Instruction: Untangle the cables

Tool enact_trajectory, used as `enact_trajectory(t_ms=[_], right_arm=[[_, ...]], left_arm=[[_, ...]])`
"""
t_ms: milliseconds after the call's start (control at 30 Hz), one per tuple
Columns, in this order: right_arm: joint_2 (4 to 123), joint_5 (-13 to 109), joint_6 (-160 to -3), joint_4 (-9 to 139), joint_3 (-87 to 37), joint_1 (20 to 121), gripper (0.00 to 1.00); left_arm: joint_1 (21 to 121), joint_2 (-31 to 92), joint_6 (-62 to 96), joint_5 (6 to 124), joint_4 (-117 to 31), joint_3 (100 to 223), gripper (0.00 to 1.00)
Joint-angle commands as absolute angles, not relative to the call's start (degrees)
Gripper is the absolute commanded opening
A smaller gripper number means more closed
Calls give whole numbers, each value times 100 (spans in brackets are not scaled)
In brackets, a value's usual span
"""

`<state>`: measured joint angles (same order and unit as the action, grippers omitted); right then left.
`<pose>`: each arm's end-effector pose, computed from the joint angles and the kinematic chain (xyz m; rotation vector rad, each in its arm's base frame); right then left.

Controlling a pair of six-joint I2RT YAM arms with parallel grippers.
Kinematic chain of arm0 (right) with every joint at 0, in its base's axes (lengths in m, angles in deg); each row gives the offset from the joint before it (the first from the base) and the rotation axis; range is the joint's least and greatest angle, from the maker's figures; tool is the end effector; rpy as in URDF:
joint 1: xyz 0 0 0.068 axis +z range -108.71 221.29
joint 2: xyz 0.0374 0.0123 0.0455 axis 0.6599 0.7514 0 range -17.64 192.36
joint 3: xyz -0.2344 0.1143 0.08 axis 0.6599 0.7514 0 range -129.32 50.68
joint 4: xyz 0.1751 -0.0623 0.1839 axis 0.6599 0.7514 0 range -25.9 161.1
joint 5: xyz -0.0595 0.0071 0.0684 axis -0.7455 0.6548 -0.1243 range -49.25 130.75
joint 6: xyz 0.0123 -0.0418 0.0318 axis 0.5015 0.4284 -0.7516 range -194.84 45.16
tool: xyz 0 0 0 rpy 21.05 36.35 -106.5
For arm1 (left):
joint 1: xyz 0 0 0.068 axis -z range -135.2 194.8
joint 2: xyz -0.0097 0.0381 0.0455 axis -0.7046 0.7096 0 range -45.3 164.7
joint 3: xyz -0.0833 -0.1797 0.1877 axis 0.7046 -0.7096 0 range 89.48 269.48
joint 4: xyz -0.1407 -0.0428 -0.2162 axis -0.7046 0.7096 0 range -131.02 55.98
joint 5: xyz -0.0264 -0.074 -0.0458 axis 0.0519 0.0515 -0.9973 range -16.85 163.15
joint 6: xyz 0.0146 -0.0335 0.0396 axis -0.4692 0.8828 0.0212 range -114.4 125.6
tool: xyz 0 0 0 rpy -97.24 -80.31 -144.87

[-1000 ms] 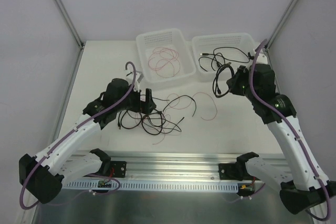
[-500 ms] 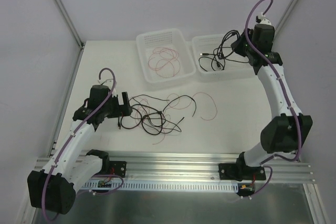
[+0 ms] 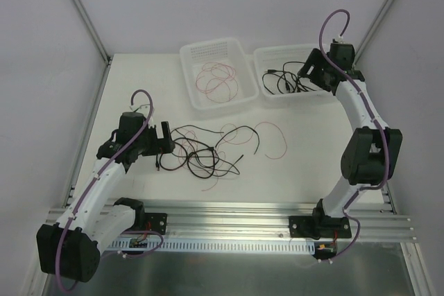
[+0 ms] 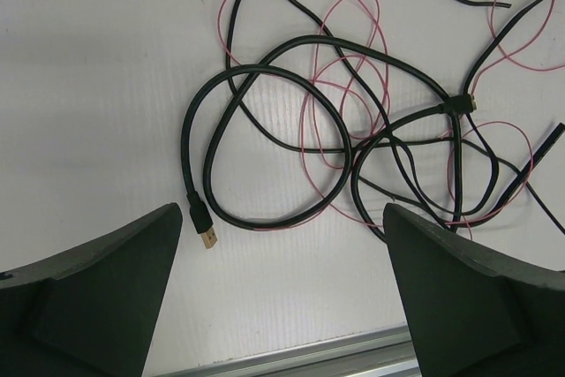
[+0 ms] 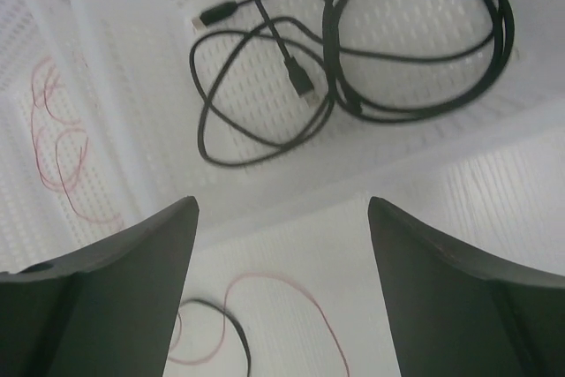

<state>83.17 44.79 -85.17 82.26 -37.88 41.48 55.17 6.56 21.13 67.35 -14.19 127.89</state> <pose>0.4162 0.0038 0.3240 0.1436 2.1006 0.1842 0.1889 -0.0383 0.2518 -0.0494 2.2938 -0.3514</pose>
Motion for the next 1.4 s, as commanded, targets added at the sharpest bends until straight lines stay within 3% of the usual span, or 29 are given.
enact_trajectory(t_ms=[0,200,500,800,1033,1133,1167,1233,1267,1367], right_arm=[[7055,4366,-8075,8598,-3380,4296,82],[5989,4751,-7608,9002,-2193,5174,80],[5372,5130,-7380,9136,-980,7667,74],[6338,5456,-7115,8653,-961,9366,73],[7331,5202,-6975,8467,-1199,9824,68],[7578,5226,-6922,8476,-1260,9904,53],[7596,5262,-6896,8528,-1313,9912,34],[7482,5192,-6852,8730,-1427,9956,15],[7264,5113,-6790,8879,-1462,9982,1],[6877,4823,-6589,9457,-1795,9992,1]], left_arm=[[5464,752,2124,6630,-1457,12859,99],[5464,928,2177,6498,-1457,12859,99],[5464,1270,2318,6462,-1448,12859,99],[5464,1543,2397,6304,-1431,12859,98],[5464,1570,2388,6392,-1404,12868,98],[5464,1552,2388,6401,-1395,12859,98],[5455,1543,2388,6410,-1387,12868,98],[5455,1543,2379,6410,-1387,12859,98],[5464,1543,2370,6418,-1387,12868,98],[5464,1526,2379,6410,-1387,12877,98]])
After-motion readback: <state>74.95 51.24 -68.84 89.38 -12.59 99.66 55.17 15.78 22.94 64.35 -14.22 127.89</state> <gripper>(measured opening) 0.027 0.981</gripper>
